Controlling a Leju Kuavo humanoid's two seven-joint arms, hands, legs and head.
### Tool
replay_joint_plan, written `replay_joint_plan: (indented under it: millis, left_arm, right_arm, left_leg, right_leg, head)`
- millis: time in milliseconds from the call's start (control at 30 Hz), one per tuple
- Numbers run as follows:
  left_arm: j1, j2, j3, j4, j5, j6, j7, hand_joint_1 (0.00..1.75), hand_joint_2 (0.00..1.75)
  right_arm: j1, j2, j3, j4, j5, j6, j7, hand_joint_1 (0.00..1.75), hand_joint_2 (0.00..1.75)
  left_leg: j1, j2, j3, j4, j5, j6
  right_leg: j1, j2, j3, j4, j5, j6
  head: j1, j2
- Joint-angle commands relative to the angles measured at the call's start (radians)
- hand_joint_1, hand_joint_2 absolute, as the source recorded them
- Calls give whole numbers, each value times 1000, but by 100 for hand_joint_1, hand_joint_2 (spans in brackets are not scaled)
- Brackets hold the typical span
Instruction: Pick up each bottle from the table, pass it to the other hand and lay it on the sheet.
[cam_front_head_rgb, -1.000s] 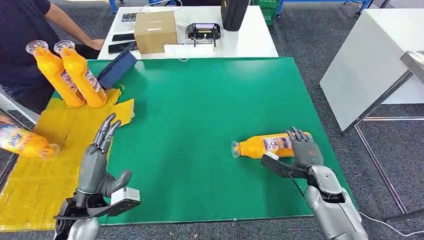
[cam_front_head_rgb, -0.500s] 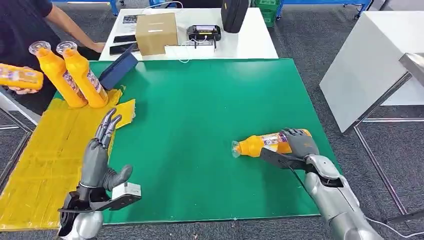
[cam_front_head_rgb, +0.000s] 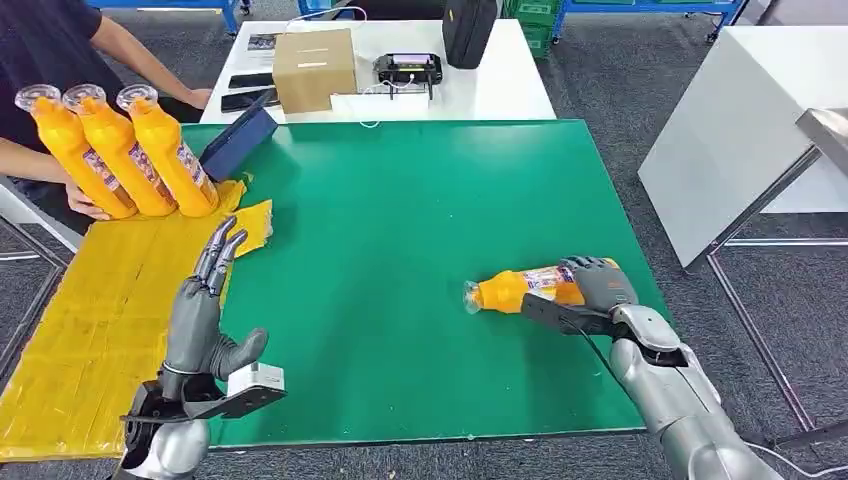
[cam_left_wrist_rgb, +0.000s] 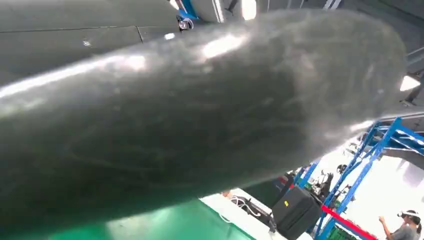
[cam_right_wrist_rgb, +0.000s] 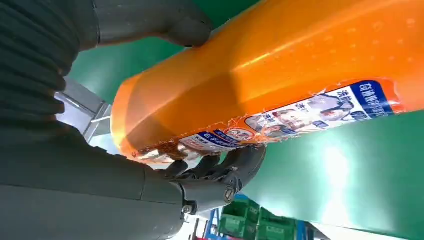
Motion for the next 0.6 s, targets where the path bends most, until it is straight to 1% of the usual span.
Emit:
replay_joint_plan:
  millis: [33,67,100,133,167,200,233,267,300,333,400,500,533,567,600]
  left_arm:
    - [-52,3,-34,91,28,18,-20,0,0]
    - [-53,2,-34,91,28,21,-22,0,0]
    - [-50,0,-34,87,28,22,-21,0,0]
    - [-46,0,-34,79,21,17,-15,0,0]
    - [-38,-2,-32,69,14,17,-10,0,0]
    - [-28,-2,-31,55,-1,14,-1,0,0]
    - [-20,-3,-28,42,-10,9,6,0,0]
    - [-9,-4,-25,25,-19,3,14,0,0]
    - [-2,-5,-23,9,-29,-4,21,0,0]
    - [5,-6,-22,-4,-37,-8,26,0,0]
    - [12,-5,-21,-17,-43,-13,30,0,0]
    - [8,-5,-23,-15,-47,-14,30,0,0]
    - [4,-6,-23,-10,-43,-14,29,0,0]
    - [0,-6,-23,-3,-40,-13,28,0,0]
    - [-1,-6,-22,-1,-40,-13,28,0,0]
  right_arm:
    - [61,-48,109,108,-2,64,5,0,175]
    - [65,-40,131,115,24,48,20,0,175]
    - [68,-27,148,119,51,24,41,0,175]
    - [68,-5,157,129,70,-1,54,0,175]
    - [71,25,145,137,72,-42,48,0,175]
    - [75,54,148,128,86,-74,47,0,175]
    - [80,72,152,112,109,-108,53,0,175]
    - [84,93,159,90,134,-133,67,0,175]
    - [90,102,166,60,157,-158,77,0,175]
    - [97,111,162,30,165,-161,80,0,175]
    - [108,117,157,-7,168,-156,86,0,175]
    - [131,93,142,-46,165,-119,78,0,175]
    - [133,84,137,-37,154,-99,65,2,175]
    - [138,77,127,-30,140,-93,52,21,175]
    - [141,72,125,-28,137,-94,46,21,175]
  left_leg:
    - [2,-6,1,-1,1,-1]
    - [2,-7,0,-2,2,-1]
    - [2,-5,2,-2,1,-1]
    - [2,-7,1,-2,2,-2]
    - [2,-4,2,-1,1,-1]
    - [2,-4,1,-2,1,-2]
    - [3,-2,3,-2,0,-2]
    - [3,-1,2,-2,1,-2]
    - [2,0,2,-2,0,-2]
    - [3,1,3,-2,0,-2]
    - [3,4,2,-1,0,-2]
    - [4,7,1,-1,1,-3]
    - [3,9,2,-1,1,-2]
    - [3,5,0,-1,2,-2]
    - [4,6,3,-1,1,-2]
  right_leg:
    - [1,-2,3,-3,0,-2]
    - [2,-2,3,-4,1,-2]
    - [2,-1,4,-3,0,-2]
    - [2,-1,3,-4,1,-2]
    - [2,0,4,-3,0,-2]
    - [2,1,3,-4,1,-2]
    - [3,3,5,-4,1,-2]
    - [3,4,4,-4,2,-3]
    - [2,4,9,-3,1,-2]
    - [3,6,12,-3,1,-2]
    - [3,7,11,-2,2,-2]
    - [3,11,9,-2,4,-4]
    - [3,9,10,-1,4,-4]
    - [3,7,8,-1,4,-4]
    - [3,6,10,-1,3,-4]
  head:
    - [0,0]
    - [0,0]
    - [0,0]
    - [0,0]
    - [0,0]
    - [0,0]
    - [0,0]
    - [0,0]
    - [0,0]
    - [0,0]
    - [0,0]
    - [0,0]
    - [0,0]
    - [0,0]
    - [0,0]
